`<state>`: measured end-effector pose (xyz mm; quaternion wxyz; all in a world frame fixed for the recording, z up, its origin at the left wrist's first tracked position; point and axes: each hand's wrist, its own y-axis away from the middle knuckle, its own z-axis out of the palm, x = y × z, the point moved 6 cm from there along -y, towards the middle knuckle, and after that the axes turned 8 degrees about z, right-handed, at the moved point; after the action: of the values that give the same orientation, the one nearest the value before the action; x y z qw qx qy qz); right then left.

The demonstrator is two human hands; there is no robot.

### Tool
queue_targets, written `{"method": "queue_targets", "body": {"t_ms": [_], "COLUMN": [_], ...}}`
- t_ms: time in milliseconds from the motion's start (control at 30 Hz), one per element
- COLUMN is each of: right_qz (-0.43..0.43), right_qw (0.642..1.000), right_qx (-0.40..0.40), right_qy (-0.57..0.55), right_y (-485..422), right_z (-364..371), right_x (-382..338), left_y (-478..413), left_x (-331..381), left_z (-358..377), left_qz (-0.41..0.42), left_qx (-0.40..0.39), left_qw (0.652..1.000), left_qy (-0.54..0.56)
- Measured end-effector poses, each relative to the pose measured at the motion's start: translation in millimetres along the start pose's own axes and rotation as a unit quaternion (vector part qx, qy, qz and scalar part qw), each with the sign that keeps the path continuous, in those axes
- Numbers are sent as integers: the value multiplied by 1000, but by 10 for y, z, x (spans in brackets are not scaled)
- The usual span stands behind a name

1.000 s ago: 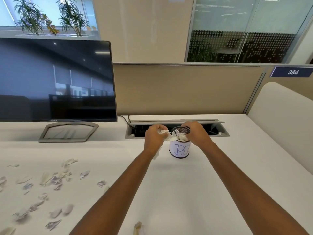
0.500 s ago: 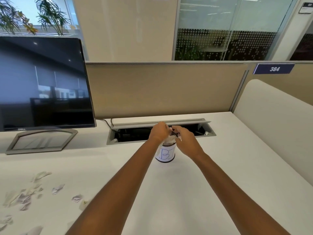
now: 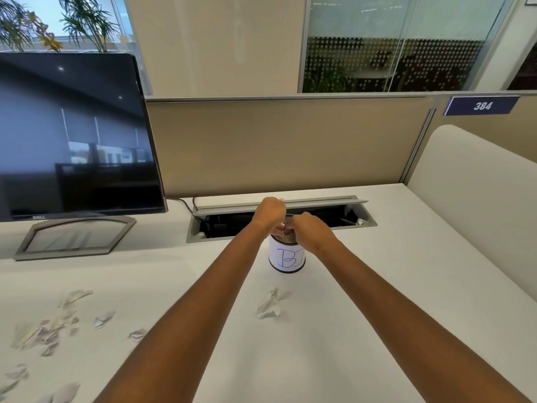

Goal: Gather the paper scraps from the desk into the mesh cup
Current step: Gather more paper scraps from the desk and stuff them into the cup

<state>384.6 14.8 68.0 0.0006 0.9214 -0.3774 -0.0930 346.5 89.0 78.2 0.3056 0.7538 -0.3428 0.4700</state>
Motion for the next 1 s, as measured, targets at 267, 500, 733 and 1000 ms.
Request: {"method": "queue_targets", "body": {"t_ms": [267, 500, 733, 1000], "right_qz": [14, -50, -49, -51], "right_qw": [990, 997, 989, 995], "right_qx": [94, -44, -76, -75], "right_qy": [-105, -24, 116, 45], "right_y": [82, 128, -36, 31], "right_z": [-171, 255, 301, 66], "right_x": [107, -99, -149, -128], "left_y": [40, 299, 536, 710], "left_x": [-49, -344, -743, -1027], "left_z": [-184, -304, -127, 102], "left_qz": [100, 95, 30, -21], "left_qx": [112, 220, 88, -140], "left_qw": [989, 970, 974, 944], "left_qy": [1, -33, -207, -299]}}
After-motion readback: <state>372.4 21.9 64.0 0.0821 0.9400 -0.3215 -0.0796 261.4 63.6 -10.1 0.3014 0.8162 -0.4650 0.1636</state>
